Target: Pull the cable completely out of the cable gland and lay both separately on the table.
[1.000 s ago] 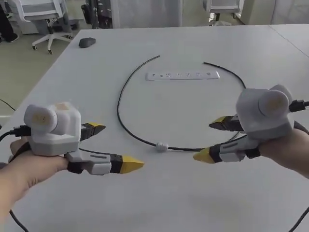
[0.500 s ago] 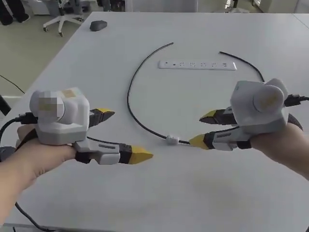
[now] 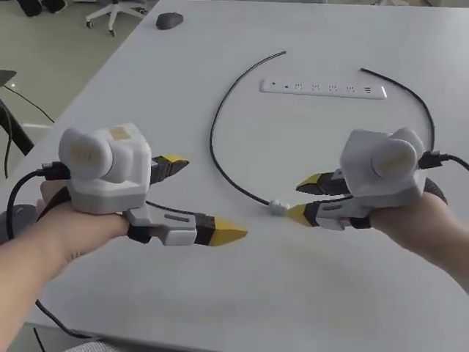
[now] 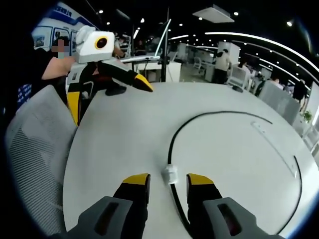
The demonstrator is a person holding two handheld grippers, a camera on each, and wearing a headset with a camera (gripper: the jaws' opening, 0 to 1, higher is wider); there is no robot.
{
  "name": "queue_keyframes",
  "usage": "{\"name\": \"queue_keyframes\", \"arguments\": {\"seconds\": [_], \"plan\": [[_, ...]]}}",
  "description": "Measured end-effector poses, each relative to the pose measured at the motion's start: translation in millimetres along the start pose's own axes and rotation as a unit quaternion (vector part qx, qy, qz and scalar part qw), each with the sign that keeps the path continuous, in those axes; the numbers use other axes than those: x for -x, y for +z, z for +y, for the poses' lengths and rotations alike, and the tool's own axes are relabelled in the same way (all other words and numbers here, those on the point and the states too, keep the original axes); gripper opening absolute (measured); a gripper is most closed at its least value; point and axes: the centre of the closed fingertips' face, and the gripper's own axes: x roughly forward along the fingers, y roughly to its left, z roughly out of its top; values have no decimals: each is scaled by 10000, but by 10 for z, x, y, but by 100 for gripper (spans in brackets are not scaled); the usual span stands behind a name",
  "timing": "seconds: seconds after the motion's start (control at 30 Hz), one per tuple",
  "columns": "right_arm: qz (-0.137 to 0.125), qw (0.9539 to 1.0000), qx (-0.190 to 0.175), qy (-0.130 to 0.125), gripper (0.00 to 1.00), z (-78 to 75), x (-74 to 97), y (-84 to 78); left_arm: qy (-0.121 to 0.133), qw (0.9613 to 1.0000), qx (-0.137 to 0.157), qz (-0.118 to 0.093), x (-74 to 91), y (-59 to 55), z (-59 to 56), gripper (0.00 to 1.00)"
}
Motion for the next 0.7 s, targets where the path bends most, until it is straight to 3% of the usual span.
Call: {"name": "queue_keyframes", "arguments": {"seconds": [0.13, 0.17, 0.3, 0.43, 0.7], "plan": [[12, 10000, 44, 22, 28, -2, -92, -25, 3, 10000, 25, -12, -2, -13, 15, 99], [108, 9999, 117, 31, 26, -2, -114, -56, -11, 10000, -4, -47, -1, -7, 10, 98], [76, 9998, 207, 1, 21, -21, -181, -59, -58, 10000, 1, -47, -6, -19, -4, 99], [198, 9993, 315, -61, 17, -41, -249, -134, -60, 9999, -102, 47, -6, -64, 0, 99], [243, 9994, 236, -30, 14, -50, -292, -163, -21, 9999, -81, 58, 4, -90, 56, 98]]}}
